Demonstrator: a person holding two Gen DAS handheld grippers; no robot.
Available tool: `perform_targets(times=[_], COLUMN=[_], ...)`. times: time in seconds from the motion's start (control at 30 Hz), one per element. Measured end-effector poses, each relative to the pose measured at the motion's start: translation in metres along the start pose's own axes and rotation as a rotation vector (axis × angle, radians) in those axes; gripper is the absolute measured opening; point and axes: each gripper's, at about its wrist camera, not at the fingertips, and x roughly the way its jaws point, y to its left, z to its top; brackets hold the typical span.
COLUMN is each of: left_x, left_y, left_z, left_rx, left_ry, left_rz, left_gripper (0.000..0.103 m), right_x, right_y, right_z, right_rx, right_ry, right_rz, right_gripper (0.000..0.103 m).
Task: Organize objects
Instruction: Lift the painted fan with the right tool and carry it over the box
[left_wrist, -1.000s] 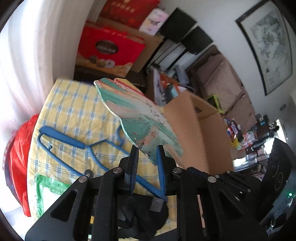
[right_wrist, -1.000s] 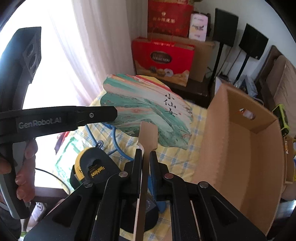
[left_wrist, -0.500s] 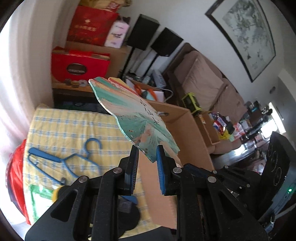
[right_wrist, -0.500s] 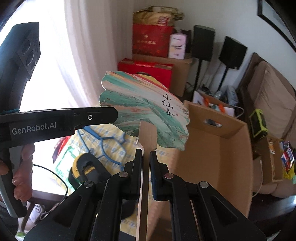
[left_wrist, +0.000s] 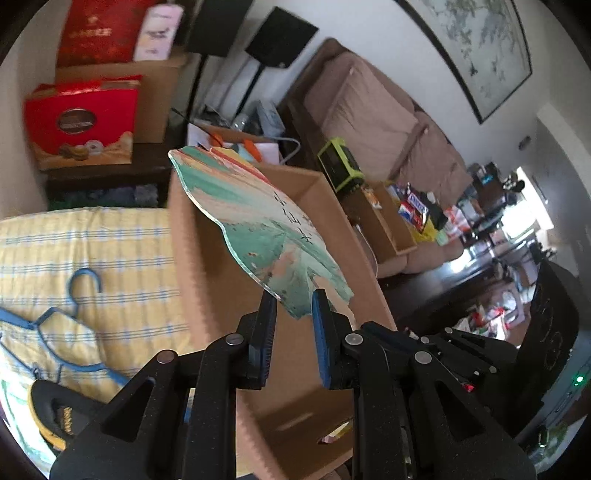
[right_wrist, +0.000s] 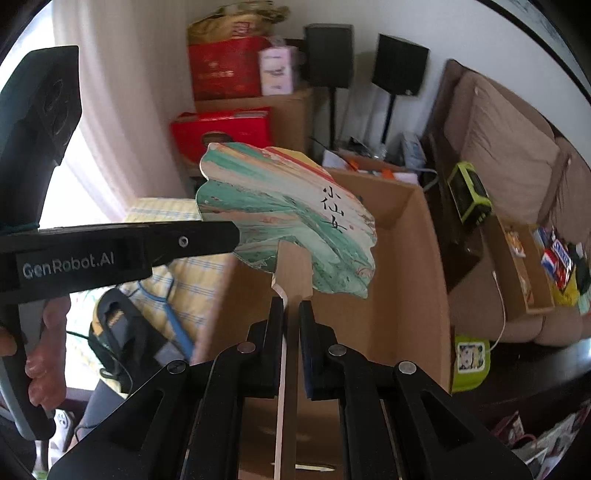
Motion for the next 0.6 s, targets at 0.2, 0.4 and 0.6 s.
perform_targets(times=[0.2,0.4,0.6], left_x=[0.034,0.05,0.054], left_y=[-0.011,-0.006,-0.001], left_z=[0.0,0.001,-0.006], left_rx=[0.009,0.008,0.024], left_ry=[0.048,0.08,0.104], left_rz=[0.007,0.033,0.047], left_gripper=[0.018,0.018,0.018], right_x=[0.019,0.046,0.06], right_y=[-0.032,-0.05,-0.054], right_z=[-0.005,-0.009,-0.019], right_rx=[0.058,0.093,0.092], right_ry=[0.018,0.052,0.063], right_rz=[0.002,0.011,-0.004], right_gripper=[0.007,0.007,0.007])
